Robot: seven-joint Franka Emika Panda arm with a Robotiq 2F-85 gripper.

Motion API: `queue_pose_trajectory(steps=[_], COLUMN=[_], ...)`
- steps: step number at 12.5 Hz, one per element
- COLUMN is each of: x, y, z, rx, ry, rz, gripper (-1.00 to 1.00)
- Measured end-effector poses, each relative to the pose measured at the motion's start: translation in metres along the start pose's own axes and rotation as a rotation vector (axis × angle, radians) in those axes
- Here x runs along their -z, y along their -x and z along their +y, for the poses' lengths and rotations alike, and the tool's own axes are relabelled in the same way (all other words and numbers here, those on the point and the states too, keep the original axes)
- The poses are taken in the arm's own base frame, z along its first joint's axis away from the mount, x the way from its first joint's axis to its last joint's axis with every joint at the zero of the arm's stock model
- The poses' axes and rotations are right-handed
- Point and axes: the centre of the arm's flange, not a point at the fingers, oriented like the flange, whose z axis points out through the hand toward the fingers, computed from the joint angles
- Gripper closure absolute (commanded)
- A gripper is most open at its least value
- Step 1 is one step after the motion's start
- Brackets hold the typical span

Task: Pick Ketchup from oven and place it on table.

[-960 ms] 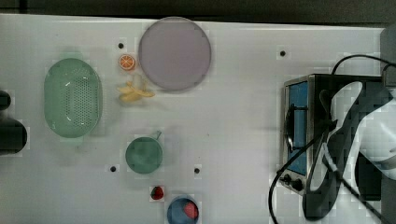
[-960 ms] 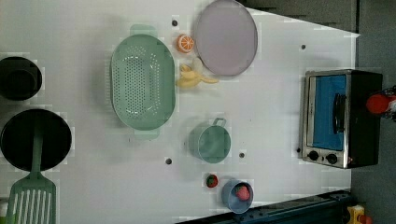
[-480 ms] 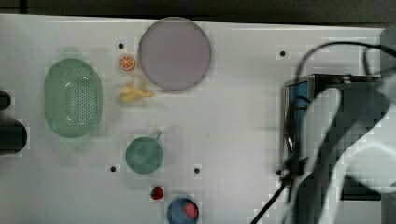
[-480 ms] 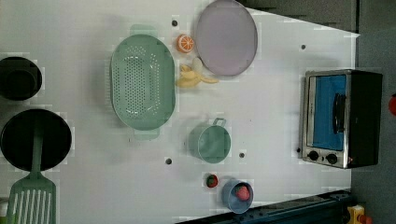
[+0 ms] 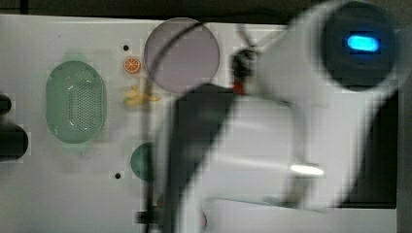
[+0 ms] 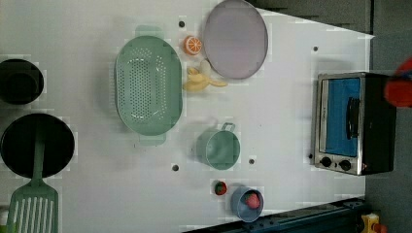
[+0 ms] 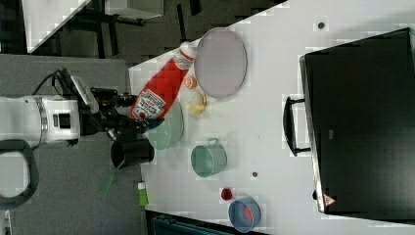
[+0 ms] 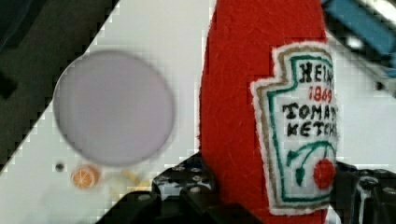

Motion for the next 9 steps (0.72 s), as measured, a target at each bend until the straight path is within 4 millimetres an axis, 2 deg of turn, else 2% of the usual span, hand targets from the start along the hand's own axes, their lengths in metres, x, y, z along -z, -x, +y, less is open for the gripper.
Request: queue_pose_trajectory(steps=[2, 4, 7, 9], x=[-0.043, -0.103, -0.208, -0.257], y=[0.039, 0.060, 0.069, 0.067], z=[-0.028, -0.038, -0.017, 0.004], rx=[0.080, 0.127, 0.121, 0.086], ry=[0.029, 0.083, 0.163, 0.181], rz=[-0.061, -0.081, -0.125, -0.146], gripper=[-0.26, -0.26, -0.26, -0.26])
